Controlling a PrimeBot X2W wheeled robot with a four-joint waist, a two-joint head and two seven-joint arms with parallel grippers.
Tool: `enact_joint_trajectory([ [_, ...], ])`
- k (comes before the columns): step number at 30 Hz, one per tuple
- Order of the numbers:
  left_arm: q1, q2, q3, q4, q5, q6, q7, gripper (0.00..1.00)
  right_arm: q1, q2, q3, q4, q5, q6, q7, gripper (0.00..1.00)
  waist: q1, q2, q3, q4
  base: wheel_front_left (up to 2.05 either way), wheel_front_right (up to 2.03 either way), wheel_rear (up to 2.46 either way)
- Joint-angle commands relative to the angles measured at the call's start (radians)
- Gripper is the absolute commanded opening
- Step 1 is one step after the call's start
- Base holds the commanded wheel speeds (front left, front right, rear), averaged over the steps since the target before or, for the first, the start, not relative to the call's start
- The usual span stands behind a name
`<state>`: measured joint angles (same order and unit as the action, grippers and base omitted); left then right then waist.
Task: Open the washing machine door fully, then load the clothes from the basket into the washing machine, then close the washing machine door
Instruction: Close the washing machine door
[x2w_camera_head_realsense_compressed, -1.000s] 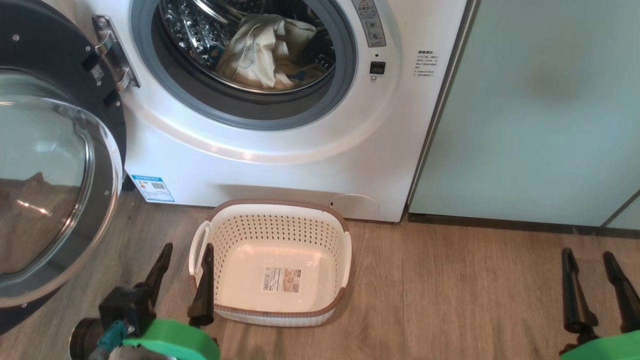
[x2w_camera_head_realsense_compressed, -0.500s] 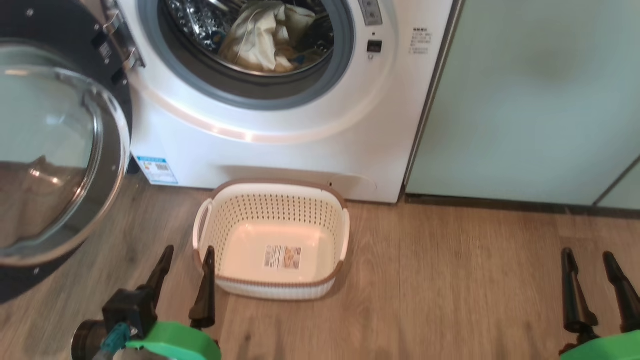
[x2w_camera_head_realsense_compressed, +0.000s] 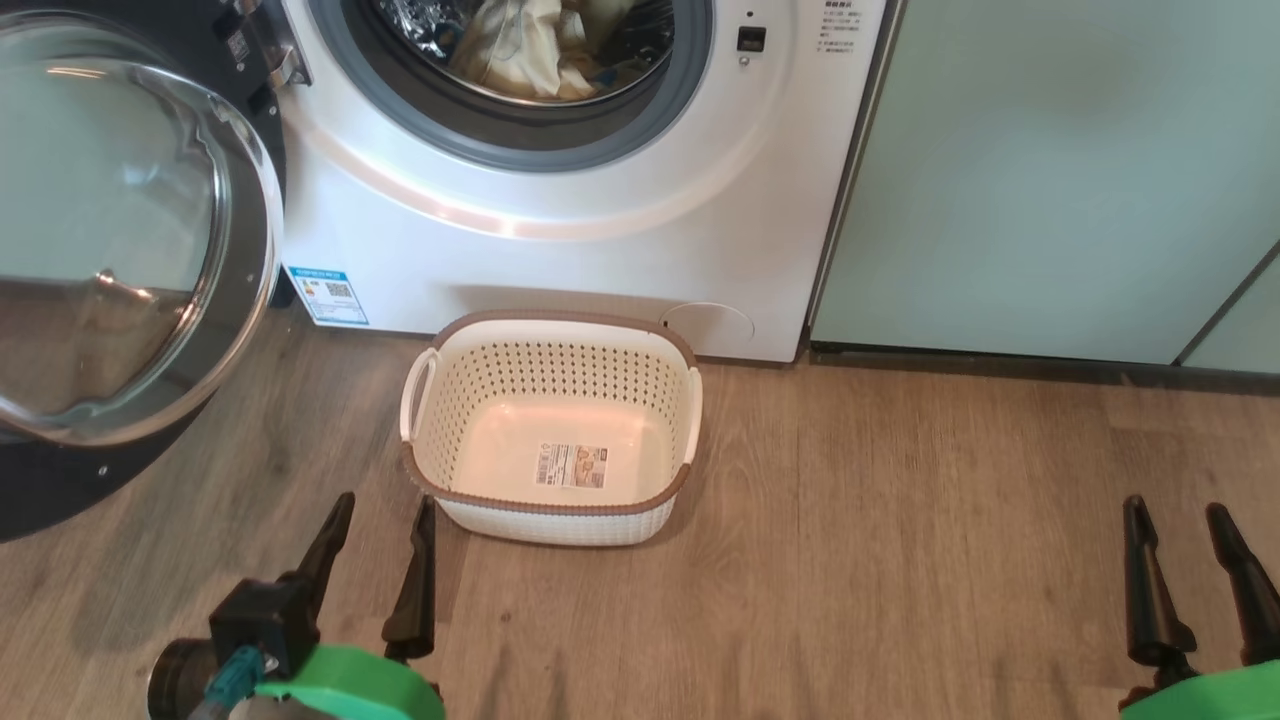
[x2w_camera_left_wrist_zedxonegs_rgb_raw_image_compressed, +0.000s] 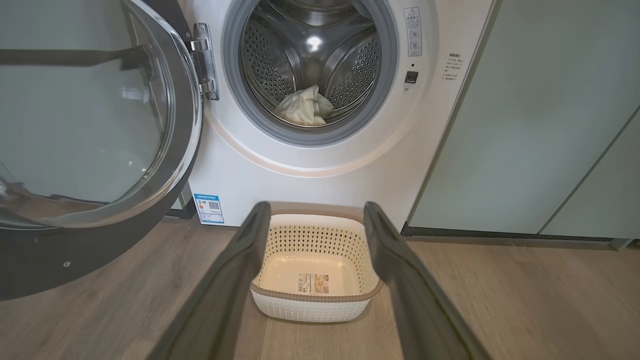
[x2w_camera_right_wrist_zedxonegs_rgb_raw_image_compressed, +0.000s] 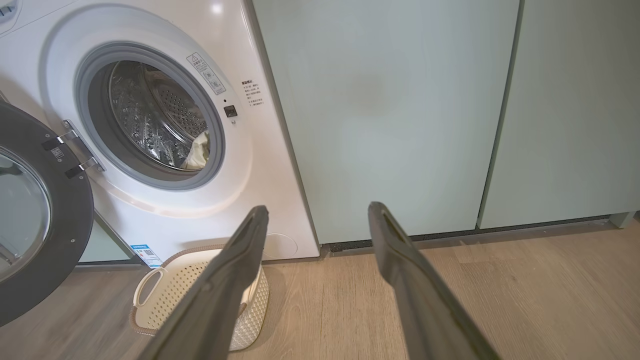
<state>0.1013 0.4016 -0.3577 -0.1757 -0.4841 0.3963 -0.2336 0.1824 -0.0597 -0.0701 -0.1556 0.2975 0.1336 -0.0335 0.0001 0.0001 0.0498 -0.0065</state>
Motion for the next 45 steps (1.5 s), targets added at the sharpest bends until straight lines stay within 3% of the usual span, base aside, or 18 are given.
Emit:
enact_joint_trajectory([
  [1,-0.053,0.022,0.042,-0.023,0.009,-0.006,-0.013,1.0,-0.028,-0.016,0.014,-0.036,-0.009,-0.003,0.003,1.0,-0.0001,-0.0001,0.001,0.0,0.0,0.0,0.0],
  [19,-0.076,0.019,0.042,-0.014,0.009,-0.005,-0.016,1.0,-0.027,-0.016,-0.003,-0.036,-0.009,-0.003,-0.003,1.0,-0.0001,-0.0001,0.015,0.033,0.0,0.0,0.0],
  [45,-0.083,-0.001,0.092,0.004,-0.01,-0.007,-0.025,1.0,-0.034,-0.042,0.013,-0.027,-0.004,-0.003,0.011,1.0,-0.0001,-0.0001,0.007,0.382,0.0,0.0,0.0],
])
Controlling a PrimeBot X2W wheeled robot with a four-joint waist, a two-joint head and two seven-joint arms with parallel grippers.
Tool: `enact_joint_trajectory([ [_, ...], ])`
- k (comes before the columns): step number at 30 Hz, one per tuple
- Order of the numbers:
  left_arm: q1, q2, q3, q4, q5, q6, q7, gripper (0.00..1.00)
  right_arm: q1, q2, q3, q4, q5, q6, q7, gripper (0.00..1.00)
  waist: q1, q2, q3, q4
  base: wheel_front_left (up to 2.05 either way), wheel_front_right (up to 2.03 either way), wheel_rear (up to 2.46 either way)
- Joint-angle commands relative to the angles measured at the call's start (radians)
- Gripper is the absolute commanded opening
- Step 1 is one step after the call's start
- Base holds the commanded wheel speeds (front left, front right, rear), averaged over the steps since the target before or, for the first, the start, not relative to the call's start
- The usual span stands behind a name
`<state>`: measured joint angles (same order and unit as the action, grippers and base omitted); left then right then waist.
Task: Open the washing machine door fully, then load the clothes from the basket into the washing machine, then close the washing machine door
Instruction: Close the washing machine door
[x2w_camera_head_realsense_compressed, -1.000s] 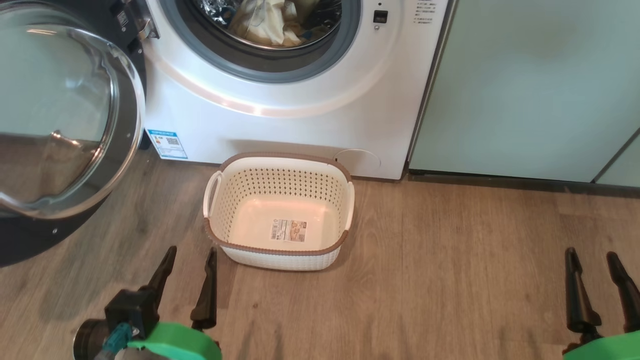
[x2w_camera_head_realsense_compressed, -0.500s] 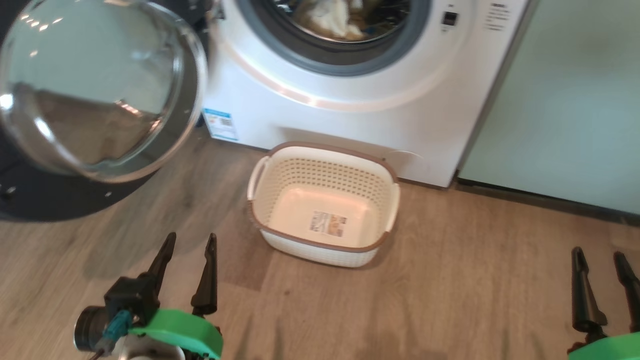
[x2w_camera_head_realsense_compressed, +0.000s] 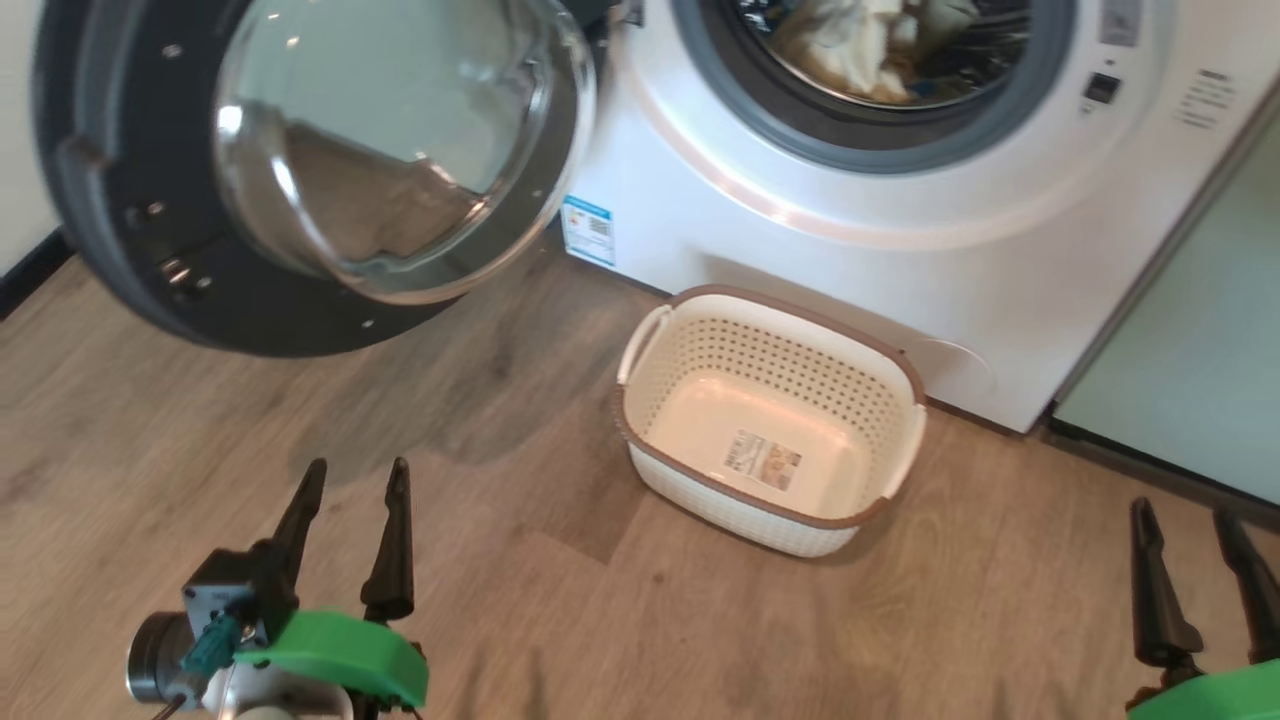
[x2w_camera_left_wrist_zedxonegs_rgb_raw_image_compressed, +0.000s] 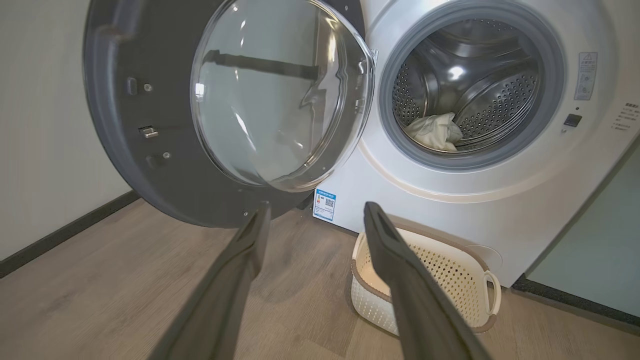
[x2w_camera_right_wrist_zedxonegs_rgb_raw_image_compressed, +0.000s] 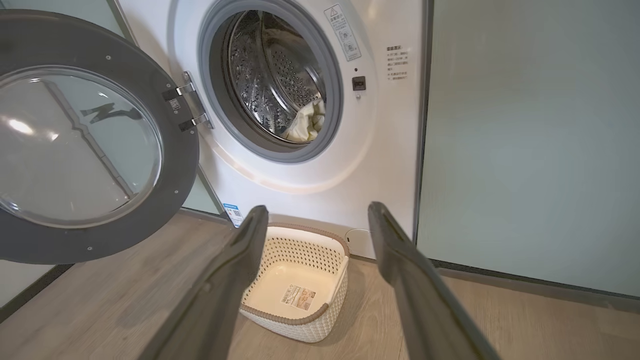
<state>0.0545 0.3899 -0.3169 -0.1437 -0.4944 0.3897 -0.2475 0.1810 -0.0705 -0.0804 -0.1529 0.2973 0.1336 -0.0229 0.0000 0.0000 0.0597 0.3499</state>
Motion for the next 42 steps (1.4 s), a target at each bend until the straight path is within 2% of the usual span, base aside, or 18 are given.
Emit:
enact_joint_trajectory([
  [1,-0.035,0.009,0.051,-0.028,0.0,-0.003,-0.011,1.0,-0.033,-0.033,0.026,-0.027,-0.003,-0.003,0.0,1.0,0.0,0.0,-0.004,0.035,0.0,0.0,0.0],
  [10,-0.024,0.009,0.057,-0.028,0.001,-0.011,-0.013,1.0,-0.035,-0.037,0.043,-0.009,0.0,-0.003,-0.003,1.0,0.0,0.0,-0.019,0.078,0.0,0.0,0.0],
  [29,-0.021,-0.005,0.075,-0.029,-0.004,-0.023,-0.014,1.0,-0.027,-0.04,0.048,-0.017,0.002,-0.003,0.006,1.0,0.0,0.0,-0.023,0.082,0.0,0.0,0.0],
  [30,-0.022,-0.006,0.077,-0.032,-0.005,-0.026,-0.014,0.68,-0.026,-0.039,0.048,-0.017,0.002,-0.003,0.006,1.0,0.0,0.0,-0.024,0.083,0.0,0.0,0.0],
  [31,-0.022,-0.008,0.08,-0.036,-0.006,-0.031,-0.014,0.17,-0.026,-0.039,0.048,-0.018,0.002,-0.003,0.007,1.0,0.0,0.0,-0.024,0.084,0.0,0.0,0.0],
  [32,-0.023,-0.013,0.085,-0.041,-0.011,-0.037,-0.014,0.0,-0.027,-0.038,0.048,-0.019,0.001,-0.003,0.007,1.0,0.0,0.0,-0.023,0.085,0.0,0.0,0.0],
  [38,-0.041,-0.041,0.115,-0.089,-0.011,-0.091,-0.014,0.0,-0.027,-0.041,0.042,-0.032,-0.003,-0.003,0.015,1.0,0.0,0.0,-0.015,0.096,0.0,0.0,0.0],
  [42,-0.058,-0.111,0.179,-0.148,-0.065,-0.157,-0.014,0.0,-0.025,-0.044,0.033,-0.04,-0.004,-0.003,0.021,1.0,0.0,0.0,-0.012,0.108,0.0,0.0,0.0],
])
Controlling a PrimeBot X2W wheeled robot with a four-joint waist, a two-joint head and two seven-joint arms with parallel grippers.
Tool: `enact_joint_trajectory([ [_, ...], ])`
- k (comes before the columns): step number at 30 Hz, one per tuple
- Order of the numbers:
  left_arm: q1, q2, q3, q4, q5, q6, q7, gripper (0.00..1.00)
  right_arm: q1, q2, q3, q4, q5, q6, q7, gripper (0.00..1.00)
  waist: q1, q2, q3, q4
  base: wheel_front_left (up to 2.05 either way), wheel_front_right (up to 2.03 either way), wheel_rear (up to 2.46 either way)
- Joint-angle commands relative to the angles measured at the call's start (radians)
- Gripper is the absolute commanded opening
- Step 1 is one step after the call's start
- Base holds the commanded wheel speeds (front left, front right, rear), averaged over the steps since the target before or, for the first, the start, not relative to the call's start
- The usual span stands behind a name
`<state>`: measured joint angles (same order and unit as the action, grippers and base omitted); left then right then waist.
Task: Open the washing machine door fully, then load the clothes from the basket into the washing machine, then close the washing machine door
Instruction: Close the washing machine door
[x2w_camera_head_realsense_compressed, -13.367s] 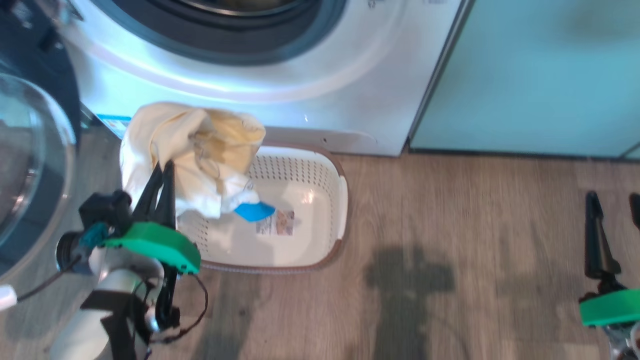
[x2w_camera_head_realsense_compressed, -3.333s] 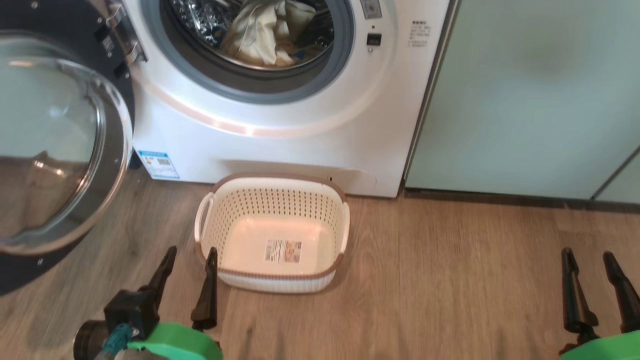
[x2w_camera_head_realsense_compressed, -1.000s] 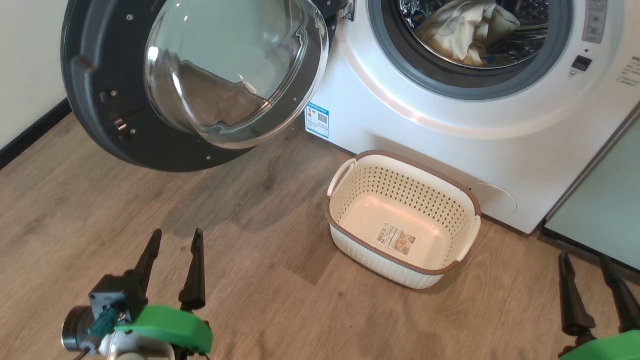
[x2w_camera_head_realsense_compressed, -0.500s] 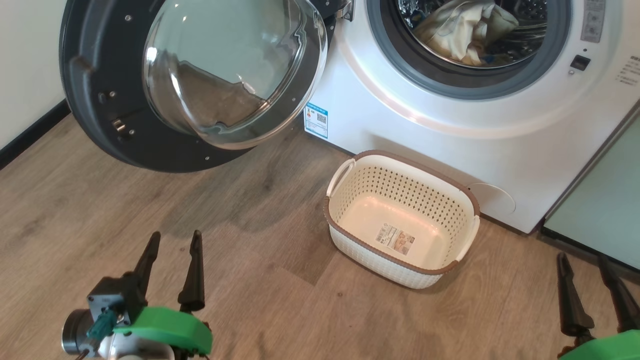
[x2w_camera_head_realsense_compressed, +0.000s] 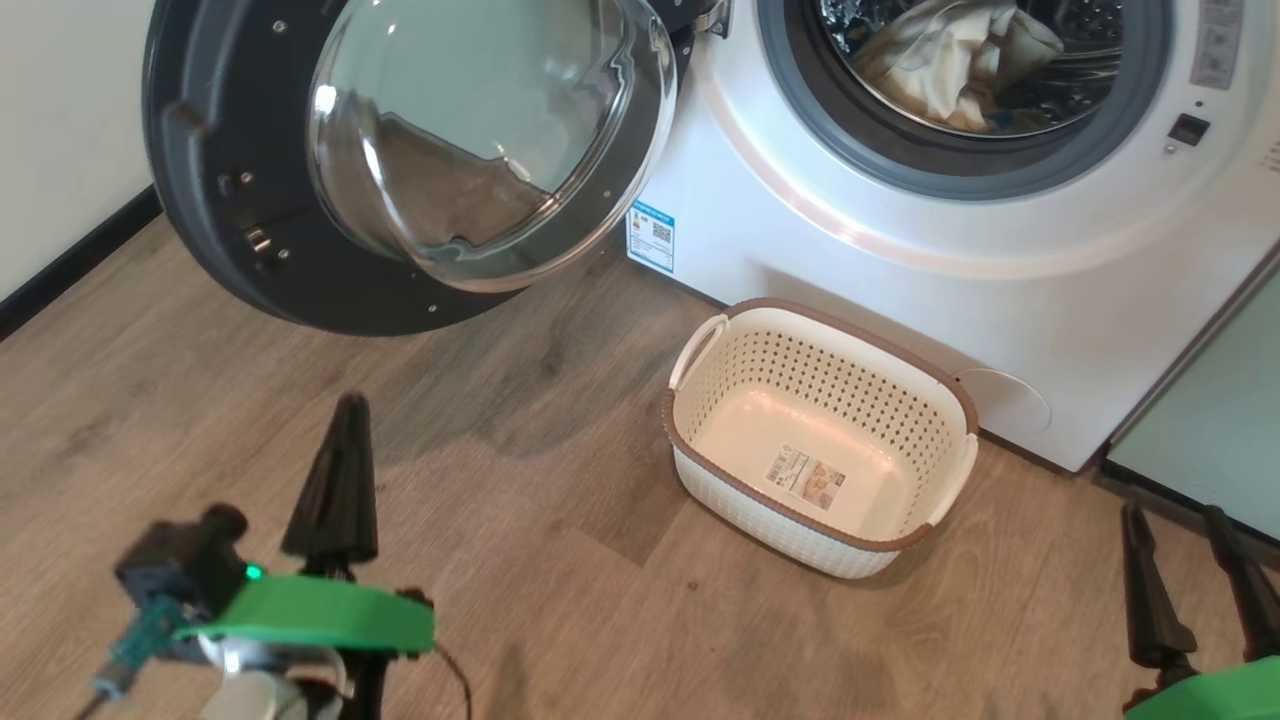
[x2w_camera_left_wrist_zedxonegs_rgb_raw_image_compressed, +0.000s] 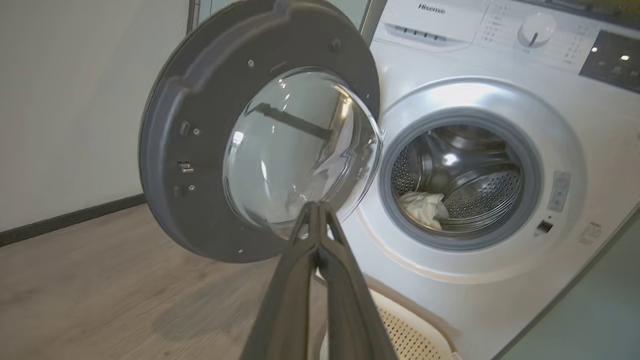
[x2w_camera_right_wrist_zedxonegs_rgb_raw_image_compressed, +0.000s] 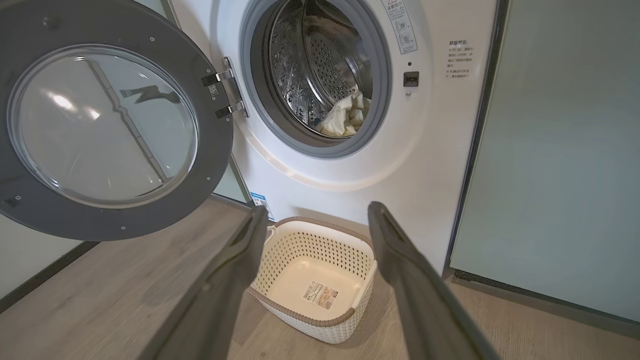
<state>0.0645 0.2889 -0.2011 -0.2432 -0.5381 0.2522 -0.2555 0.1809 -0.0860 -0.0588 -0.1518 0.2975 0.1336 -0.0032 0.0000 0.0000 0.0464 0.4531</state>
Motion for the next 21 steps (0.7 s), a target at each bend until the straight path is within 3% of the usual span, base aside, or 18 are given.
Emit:
enact_joint_trajectory([
  [1,-0.075,-0.03,0.083,-0.066,-0.041,-0.04,-0.006,0.0,-0.024,-0.029,0.01,-0.043,-0.005,-0.003,0.003,1.0,0.0,0.0,0.002,0.008,0.0,0.0,0.0],
  [5,-0.121,-0.076,0.153,-0.138,-0.097,-0.122,-0.006,0.0,-0.024,-0.027,0.006,-0.047,-0.006,-0.003,0.007,1.0,0.0,0.0,0.003,0.022,0.0,0.0,0.0],
  [11,-0.253,-0.062,0.257,-0.199,-0.214,-0.217,-0.003,0.0,-0.025,-0.027,0.01,-0.058,-0.008,-0.003,0.015,1.0,0.0,0.0,0.008,0.038,0.0,0.0,0.0],
  [17,-0.411,0.001,0.35,-0.183,-0.348,-0.253,0.041,0.0,-0.023,-0.036,0.007,-0.072,-0.008,-0.003,0.021,1.0,0.0,0.0,0.021,0.043,0.0,0.0,0.0],
  [21,-0.536,0.052,0.425,-0.097,-0.455,-0.264,0.081,0.0,-0.023,-0.043,0.008,-0.077,-0.005,-0.003,0.026,1.0,0.0,0.0,0.031,0.041,0.0,0.0,0.0],
])
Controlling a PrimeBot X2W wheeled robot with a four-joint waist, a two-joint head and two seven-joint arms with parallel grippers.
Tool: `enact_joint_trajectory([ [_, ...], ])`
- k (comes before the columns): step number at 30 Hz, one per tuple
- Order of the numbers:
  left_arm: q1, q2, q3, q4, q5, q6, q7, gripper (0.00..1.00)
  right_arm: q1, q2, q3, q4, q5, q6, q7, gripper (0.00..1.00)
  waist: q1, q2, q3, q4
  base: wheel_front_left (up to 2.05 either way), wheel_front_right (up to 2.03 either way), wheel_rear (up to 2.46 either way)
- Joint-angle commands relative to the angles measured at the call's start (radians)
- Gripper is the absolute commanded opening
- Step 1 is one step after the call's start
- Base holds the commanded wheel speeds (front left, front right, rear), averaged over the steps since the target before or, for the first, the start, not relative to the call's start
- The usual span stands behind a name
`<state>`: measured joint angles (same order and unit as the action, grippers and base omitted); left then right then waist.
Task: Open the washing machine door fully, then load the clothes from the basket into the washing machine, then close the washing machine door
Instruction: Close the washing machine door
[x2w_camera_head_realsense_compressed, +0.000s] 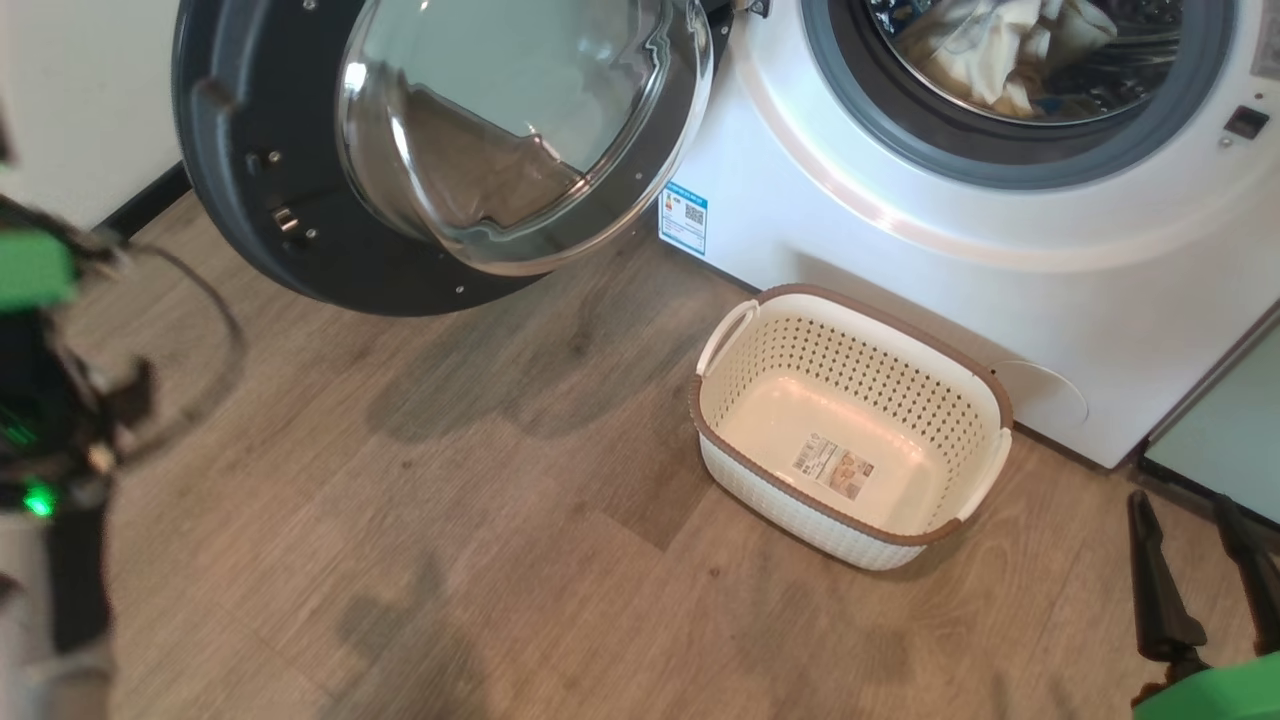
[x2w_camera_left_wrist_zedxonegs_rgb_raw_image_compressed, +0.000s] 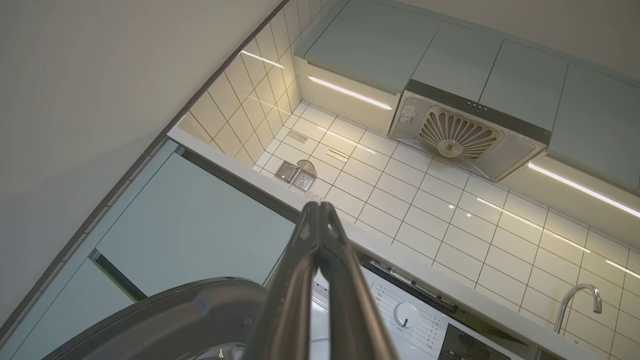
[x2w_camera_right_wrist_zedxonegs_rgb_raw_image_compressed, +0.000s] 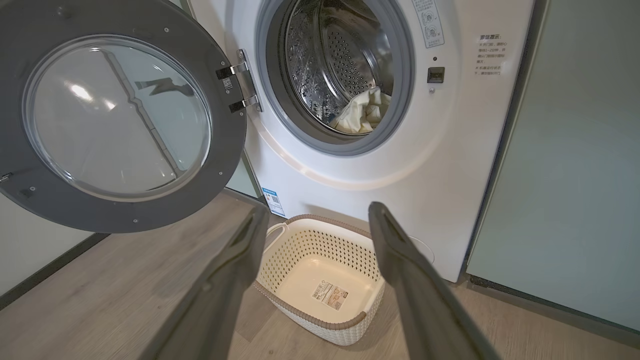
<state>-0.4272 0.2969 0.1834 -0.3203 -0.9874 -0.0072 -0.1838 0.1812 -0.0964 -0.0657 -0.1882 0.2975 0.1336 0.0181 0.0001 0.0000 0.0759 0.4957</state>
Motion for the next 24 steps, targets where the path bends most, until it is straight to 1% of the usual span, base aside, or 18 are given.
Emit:
enact_joint_trajectory([
  [1,-0.073,0.06,0.06,0.01,-0.029,-0.007,0.019,0.0,-0.024,-0.035,0.016,-0.041,-0.005,-0.003,0.006,1.0,-0.0001,0.0,0.005,-0.003,0.0,0.0,0.0],
  [6,-0.194,0.117,0.112,0.199,-0.159,-0.037,0.084,0.0,-0.031,-0.048,0.026,-0.045,0.0,-0.003,0.013,1.0,-0.0001,0.0,0.016,-0.015,0.0,0.0,0.0],
  [12,-0.287,0.171,0.147,0.435,-0.253,-0.054,0.152,0.0,-0.036,-0.066,0.033,-0.05,0.005,-0.003,0.028,1.0,-0.0001,0.0,0.031,-0.038,0.0,0.0,0.0],
  [18,-0.327,0.215,0.178,0.644,-0.312,-0.072,0.199,0.0,-0.041,-0.087,0.042,-0.06,0.009,-0.003,0.05,1.0,-0.0001,0.0,0.05,-0.068,0.0,0.0,0.0],
  [24,-0.356,0.238,0.202,0.806,-0.351,-0.092,0.218,0.0,-0.045,-0.115,0.042,-0.084,0.013,-0.003,0.077,1.0,-0.0001,0.0,0.083,-0.091,0.0,0.0,0.0],
])
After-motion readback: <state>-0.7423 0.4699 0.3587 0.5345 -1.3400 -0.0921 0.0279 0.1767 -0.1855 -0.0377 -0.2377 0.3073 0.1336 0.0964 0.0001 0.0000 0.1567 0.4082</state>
